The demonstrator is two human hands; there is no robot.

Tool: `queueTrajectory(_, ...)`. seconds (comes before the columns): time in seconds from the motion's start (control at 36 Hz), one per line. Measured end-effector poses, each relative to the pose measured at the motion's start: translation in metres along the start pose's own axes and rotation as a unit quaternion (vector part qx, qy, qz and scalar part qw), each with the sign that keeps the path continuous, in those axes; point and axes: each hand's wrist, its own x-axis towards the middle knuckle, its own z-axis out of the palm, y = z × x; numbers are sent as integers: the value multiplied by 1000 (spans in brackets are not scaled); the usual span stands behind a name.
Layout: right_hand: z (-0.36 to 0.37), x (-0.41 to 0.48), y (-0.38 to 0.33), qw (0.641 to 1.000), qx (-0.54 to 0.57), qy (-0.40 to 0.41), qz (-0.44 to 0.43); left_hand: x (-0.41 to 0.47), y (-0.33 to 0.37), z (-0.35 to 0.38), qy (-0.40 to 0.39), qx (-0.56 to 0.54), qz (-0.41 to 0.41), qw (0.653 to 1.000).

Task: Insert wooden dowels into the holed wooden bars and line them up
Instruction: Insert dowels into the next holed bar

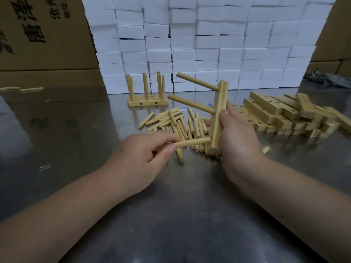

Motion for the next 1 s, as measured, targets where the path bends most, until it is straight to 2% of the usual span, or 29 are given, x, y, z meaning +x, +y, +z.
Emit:
queueTrajectory(0.22, 1, -3, 0, 1000, -12, -22, -11, 0, -1, 2, 27, -6, 14, 1000)
queueTrajectory(0.44, 3, -10, 1, 998, -20, -49, -42, -1, 5, 1, 34, 29, 72, 996)
queueTrajectory(0.61, 2, -13, 0, 997, -14, -50, -49, -3, 9, 4, 19, 9, 25, 999)
queueTrajectory(0.81, 4, -17, 0, 997, -13, -49, -60, -3, 13, 2, 6, 2, 15, 1000)
queueTrajectory(1.0, 3, -17, 0, 996, -22, -45, -77, 0, 13, 0, 2, 51, 11, 999)
